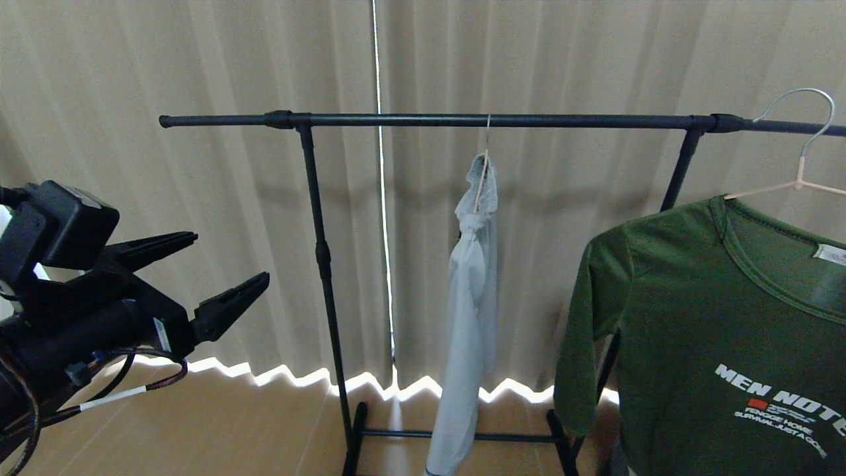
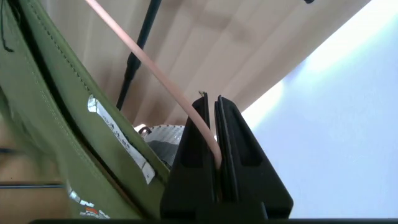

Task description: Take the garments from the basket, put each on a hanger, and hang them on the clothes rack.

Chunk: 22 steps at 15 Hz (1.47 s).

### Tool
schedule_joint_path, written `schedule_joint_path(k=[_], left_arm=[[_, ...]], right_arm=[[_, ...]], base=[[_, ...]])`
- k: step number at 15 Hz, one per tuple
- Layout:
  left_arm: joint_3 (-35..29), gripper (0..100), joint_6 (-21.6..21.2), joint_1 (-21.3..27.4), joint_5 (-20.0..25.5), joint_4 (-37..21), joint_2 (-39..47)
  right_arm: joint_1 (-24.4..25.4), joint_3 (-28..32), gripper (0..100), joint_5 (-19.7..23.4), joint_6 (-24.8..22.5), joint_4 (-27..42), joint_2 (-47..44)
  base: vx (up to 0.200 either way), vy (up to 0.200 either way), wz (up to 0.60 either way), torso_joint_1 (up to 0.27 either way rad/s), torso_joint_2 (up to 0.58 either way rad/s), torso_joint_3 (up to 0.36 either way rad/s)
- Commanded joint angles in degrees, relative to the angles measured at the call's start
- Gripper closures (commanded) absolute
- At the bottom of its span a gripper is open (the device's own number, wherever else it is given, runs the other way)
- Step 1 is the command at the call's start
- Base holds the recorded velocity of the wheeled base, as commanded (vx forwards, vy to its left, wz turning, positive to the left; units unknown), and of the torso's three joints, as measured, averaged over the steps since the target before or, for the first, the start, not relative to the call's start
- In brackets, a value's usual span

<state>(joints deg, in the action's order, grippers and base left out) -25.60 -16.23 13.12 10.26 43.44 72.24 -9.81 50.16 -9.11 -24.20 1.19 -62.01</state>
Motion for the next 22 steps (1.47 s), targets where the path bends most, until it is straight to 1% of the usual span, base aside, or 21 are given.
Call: schedule_joint_path(k=[1,2,17,20,22], left_arm=[[0.55,0,0.14,-0.37,0.11,0.6,0.09],[0.55,0,0.14,-0.29,0.02,0.6,0.0],[2.4,0,0.05,-0.11,0.02,0.69,-0.87],[3.98,0,-0.91,-0.02,0.11,0.77,-3.34],[4.77,0,-1.44,-0.02,0.11,0.69,-4.04]], right_arm=[[-0.03,0.28,100,0.05,0.03,-0.05,-0.3],[-0.03,0.2,100,0.05,0.03,-0.05,-0.3],[0.32,0.11,100,0.23,0.2,-0.67,-3.2],[0.5,0.9,100,0.14,0.29,-0.84,-5.4],[0.5,3.1,100,-0.74,0.29,-0.84,-6.89]], base=[[0.0,0.0,0.0,0.0,0.0,0.0],[0.0,0.0,0.0,0.0,0.0,0.0],[0.2,0.0,0.0,0.002,0.0,0.004],[0.0,0.0,0.0,0.0,0.0,0.0],[0.0,0.0,0.0,0.0,0.0,0.0]])
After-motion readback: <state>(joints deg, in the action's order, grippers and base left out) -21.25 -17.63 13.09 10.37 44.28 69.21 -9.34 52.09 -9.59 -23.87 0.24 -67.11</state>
